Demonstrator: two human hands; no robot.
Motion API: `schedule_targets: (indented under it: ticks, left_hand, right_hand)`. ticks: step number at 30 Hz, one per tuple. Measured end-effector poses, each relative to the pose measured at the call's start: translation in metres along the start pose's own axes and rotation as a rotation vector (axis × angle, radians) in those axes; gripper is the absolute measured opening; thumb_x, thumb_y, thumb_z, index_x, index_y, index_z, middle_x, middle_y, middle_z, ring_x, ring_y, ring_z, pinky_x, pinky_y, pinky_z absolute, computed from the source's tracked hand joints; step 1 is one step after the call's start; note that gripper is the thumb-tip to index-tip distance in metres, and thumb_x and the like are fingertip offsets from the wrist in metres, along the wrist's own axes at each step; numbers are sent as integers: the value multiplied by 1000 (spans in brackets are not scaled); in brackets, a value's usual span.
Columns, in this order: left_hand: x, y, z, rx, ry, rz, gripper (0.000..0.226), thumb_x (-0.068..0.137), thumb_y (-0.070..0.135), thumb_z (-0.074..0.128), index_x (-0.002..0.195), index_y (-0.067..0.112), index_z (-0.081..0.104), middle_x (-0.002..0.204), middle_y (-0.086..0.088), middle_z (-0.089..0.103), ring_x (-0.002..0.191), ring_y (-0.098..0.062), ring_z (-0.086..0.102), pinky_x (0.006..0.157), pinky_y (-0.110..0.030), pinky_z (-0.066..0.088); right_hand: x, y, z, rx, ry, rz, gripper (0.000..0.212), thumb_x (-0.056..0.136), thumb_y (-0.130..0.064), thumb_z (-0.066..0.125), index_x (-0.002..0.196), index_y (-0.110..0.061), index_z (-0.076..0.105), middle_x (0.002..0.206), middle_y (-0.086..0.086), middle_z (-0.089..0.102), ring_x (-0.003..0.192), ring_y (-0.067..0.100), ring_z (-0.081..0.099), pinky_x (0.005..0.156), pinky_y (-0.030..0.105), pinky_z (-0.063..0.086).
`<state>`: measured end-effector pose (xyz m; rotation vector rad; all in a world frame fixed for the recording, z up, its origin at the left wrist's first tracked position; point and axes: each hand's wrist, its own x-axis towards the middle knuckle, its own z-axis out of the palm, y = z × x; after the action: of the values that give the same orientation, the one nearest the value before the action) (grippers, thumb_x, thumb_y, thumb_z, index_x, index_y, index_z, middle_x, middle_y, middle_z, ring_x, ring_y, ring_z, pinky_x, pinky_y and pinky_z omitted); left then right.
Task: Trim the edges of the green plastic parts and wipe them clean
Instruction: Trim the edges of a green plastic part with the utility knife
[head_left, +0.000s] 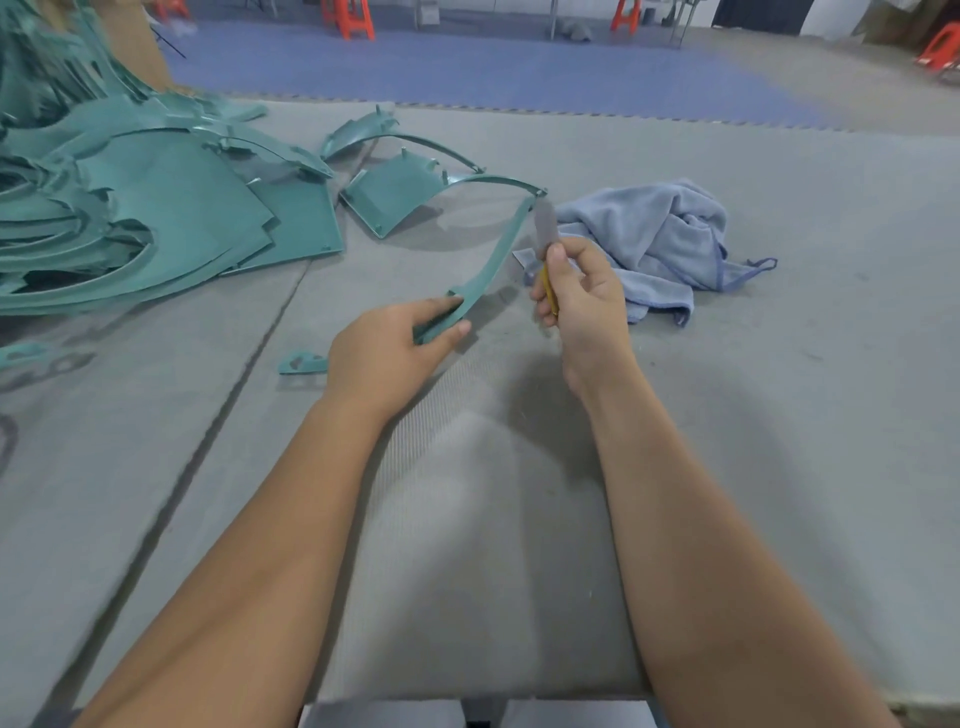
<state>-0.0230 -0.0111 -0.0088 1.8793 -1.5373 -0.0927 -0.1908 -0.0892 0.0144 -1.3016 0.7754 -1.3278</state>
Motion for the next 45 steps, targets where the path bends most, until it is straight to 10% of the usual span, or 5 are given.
schedule_targets:
  ticks: [11,34,45]
  left_hand:
    - [0,-2,0,10,-54,-32,25,84,49,63,109,48,64,74,16,59,62,-3,50,50,-24,29]
    - [3,-7,1,-34,-47,-64,23,82,49,60,104,51,61,71,18,58,64,2,50,50,-25,27]
    - [3,-7,-1,-51,-74,-61,22,84,47,61,105,54,61,79,18,62,64,-2,51,50,-27,28]
  right_hand:
    - [8,-7,-1,-46,29,-76,25,103,-19,47,83,-18,62,63,-7,50,59,1,44,61,12,39]
    - [5,18,-6,-250,-289,-30,20,95,-26,49,79,-20,61,64,-2,46,62,10,40,62,24,36]
    - [7,1,-1,-56,-74,-72,25,103,-19,45,84,-19,62,67,-5,50,62,4,44,60,11,36]
